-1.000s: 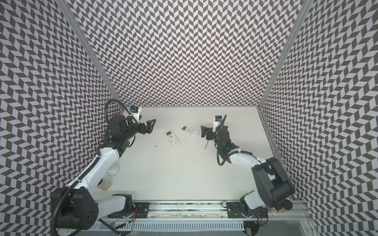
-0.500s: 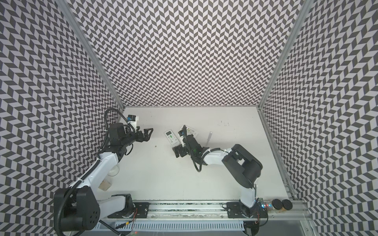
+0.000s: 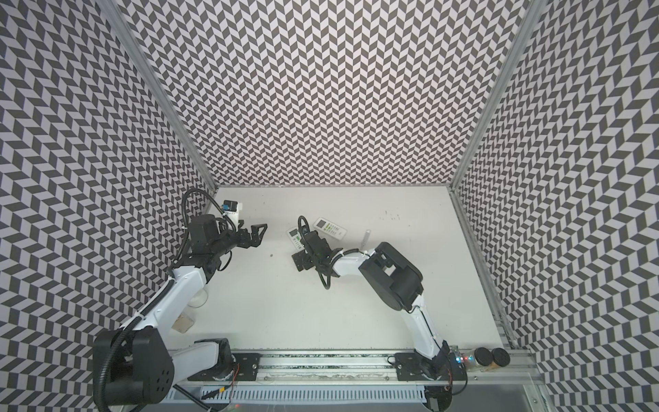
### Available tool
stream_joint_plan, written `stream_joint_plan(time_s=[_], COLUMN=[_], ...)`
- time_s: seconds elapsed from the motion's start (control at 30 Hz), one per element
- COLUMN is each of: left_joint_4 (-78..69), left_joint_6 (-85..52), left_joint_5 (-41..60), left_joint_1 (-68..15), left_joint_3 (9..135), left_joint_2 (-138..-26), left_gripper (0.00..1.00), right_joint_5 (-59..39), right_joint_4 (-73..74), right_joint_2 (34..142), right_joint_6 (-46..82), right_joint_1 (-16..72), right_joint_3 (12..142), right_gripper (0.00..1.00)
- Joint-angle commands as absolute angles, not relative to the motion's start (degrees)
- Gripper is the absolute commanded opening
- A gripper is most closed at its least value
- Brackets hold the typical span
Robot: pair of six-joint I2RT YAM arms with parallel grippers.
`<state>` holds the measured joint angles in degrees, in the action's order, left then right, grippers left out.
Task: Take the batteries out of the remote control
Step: 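Reach the right gripper to the nearer white remote and grasp it, then lift the remote with the right gripper toward the left gripper while the left gripper approaches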
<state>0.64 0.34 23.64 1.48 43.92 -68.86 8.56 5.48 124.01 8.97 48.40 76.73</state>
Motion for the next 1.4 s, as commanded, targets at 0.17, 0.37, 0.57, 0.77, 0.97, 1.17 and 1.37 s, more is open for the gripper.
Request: stream_joint_plan(time_s=[0.17, 0.37, 0.57, 0.77, 0.97, 1.17, 1.37], left_joint_4=[1.9, 1.8, 2.7, 9.5, 13.4, 17.2, 23.4], left_joint_6=[2.3, 4.0, 5.6, 11.5, 14.8, 23.7, 38.1], left_joint_5=[22.3, 21.9, 22.2, 23.6, 20.9, 18.6, 18.8], left_joint_1=[0.4, -0.3, -0.7, -1.8, -2.8, -5.1, -6.8], left_joint_3=[46.5, 46.1, 46.8, 53.7, 58.3, 63.3, 72.8], left_joint_2=[-67.3, -66.8, -66.5, -67.4, -67.7, -67.2, -68.9], left_gripper=[1.00, 1.00, 1.00, 1.00, 1.00, 1.00, 1.00], right_joint_5=[12.5, 10.9, 10.4, 9.1, 6.4, 2.9, -3.1], right_joint_4=[3.4, 3.4, 3.5, 1.7, 1.7, 3.8, 6.9], right_joint_2=[129.4, 132.3, 133.7, 132.4, 129.6, 117.4, 102.2], right_joint_6=[6.1, 5.5, 4.5, 3.0, 2.3, 2.2, 3.6], right_joint_1=[48.3, 48.2, 48.1, 48.0, 47.8, 47.7, 47.4], right_joint_3=[83.9, 86.2, 87.8, 88.8, 87.2, 77.7, 64.8], right_gripper=[0.99, 0.91, 0.81, 0.66, 0.49, 0.48, 0.49])
